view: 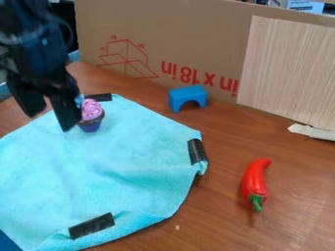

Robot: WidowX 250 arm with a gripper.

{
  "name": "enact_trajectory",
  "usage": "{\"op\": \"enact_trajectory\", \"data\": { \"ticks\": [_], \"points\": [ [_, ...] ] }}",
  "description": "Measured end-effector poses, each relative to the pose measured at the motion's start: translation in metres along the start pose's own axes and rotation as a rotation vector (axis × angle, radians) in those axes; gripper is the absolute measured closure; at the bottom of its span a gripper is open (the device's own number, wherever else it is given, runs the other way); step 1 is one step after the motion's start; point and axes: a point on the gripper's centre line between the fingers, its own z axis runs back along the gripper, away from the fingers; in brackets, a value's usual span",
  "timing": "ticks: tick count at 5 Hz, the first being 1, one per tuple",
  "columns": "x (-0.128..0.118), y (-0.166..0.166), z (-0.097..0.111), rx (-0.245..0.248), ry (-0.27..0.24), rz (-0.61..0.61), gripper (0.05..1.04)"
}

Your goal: Move the object on the cloth to the top side of the table

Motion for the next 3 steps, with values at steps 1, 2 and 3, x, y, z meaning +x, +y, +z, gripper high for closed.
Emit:
{"op": "enact_trajectory", "data": {
  "ticks": [1, 2, 3],
  "points": [
    [0.023, 0.022, -0.046, 0.037, -0.029, 0.131, 0.077],
    [0.038, 0.034, -0.062, 0.082, -0.069, 0.197, 0.077],
    [0.054, 0.040, -0.054, 0.089, -0.083, 0.227, 0.077]
  ]
}}
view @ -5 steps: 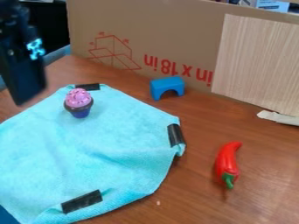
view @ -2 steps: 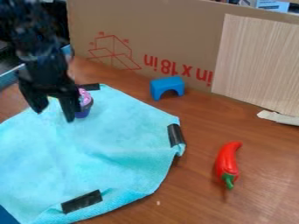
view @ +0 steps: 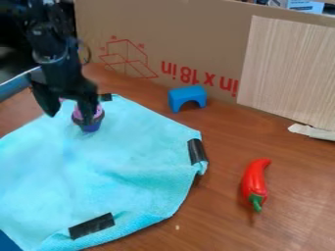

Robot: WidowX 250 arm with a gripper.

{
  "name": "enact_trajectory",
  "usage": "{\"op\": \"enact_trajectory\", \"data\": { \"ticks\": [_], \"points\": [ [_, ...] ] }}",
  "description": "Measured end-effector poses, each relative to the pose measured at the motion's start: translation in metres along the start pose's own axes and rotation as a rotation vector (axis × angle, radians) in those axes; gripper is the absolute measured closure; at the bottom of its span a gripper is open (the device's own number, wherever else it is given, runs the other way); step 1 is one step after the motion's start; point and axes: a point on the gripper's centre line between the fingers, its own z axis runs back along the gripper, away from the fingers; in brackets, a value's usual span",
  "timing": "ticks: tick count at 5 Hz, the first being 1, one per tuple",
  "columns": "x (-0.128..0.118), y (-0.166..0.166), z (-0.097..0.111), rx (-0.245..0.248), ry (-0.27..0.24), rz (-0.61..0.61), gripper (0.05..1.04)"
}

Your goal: Move the object on the cloth to the top side of the table

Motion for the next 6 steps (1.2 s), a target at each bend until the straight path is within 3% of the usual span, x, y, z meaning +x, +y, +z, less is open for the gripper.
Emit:
{"op": "enact_trajectory", "data": {
  "ticks": [1, 4, 5, 6],
  "points": [
    [0.007, -0.002, 0.002, -0.022, 0.008, 0.019, 0.077],
    [0.005, -0.008, -0.024, -0.002, 0.072, 0.060, 0.077],
    [0.014, -0.012, -0.023, -0.006, 0.055, 0.045, 0.113],
    [0.016, -0.016, -0.023, -0.009, 0.045, 0.037, 0.411]
  ]
}}
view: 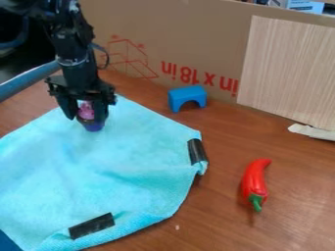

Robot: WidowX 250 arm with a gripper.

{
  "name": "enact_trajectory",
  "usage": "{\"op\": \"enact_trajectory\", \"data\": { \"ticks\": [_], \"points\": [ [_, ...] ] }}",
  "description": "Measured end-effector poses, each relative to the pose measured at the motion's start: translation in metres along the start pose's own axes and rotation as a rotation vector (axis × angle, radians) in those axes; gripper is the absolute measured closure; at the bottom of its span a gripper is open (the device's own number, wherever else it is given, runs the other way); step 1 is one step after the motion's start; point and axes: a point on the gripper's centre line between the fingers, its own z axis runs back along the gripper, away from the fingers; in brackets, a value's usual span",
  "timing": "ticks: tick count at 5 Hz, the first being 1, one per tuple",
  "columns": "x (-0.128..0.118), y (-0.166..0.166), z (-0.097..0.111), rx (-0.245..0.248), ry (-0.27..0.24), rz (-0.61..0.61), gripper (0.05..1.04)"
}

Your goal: Move the object on the cloth to the top side of the table

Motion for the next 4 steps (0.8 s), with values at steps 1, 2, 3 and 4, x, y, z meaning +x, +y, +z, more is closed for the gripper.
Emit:
{"op": "enact_trajectory", "data": {
  "ticks": [1, 2, 3, 4],
  "points": [
    [-0.004, -0.004, -0.003, 0.002, 0.005, -0.014, 0.687],
    [-0.007, -0.005, -0.003, 0.001, 0.010, -0.016, 0.915],
    [-0.005, -0.012, 0.014, -0.014, -0.025, -0.030, 0.998],
    [-0.006, -0.011, 0.025, 0.002, -0.027, -0.012, 0.849]
  ]
}}
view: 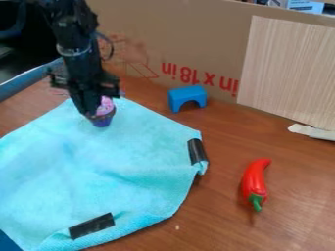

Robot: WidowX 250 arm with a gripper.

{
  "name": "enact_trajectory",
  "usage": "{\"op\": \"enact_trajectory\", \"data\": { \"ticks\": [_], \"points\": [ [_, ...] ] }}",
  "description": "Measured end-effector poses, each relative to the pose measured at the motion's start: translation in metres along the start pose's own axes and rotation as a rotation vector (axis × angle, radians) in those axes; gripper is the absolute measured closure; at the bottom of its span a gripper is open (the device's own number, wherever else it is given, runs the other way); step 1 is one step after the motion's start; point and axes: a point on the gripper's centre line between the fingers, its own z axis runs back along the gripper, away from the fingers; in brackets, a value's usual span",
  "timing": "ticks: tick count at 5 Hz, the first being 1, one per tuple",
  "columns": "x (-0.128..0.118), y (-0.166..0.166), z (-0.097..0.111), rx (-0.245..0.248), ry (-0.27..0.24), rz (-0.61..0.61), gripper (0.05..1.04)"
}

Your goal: Move the object on the cloth to the top side of the table

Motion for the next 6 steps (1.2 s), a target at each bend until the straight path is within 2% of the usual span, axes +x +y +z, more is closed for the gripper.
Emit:
{"op": "enact_trajectory", "data": {
  "ticks": [1, 2, 3, 4, 6],
  "points": [
    [-0.003, -0.001, 0.002, -0.011, 0.026, -0.006, 0.583],
    [0.001, 0.004, 0.005, -0.008, 0.019, 0.002, 0.277],
    [0.008, 0.005, 0.011, -0.017, -0.001, 0.002, 0.085],
    [0.018, 0.008, 0.018, -0.024, -0.017, 0.024, 0.083],
    [0.025, 0.019, 0.000, -0.004, -0.002, 0.053, 0.083]
  ]
}}
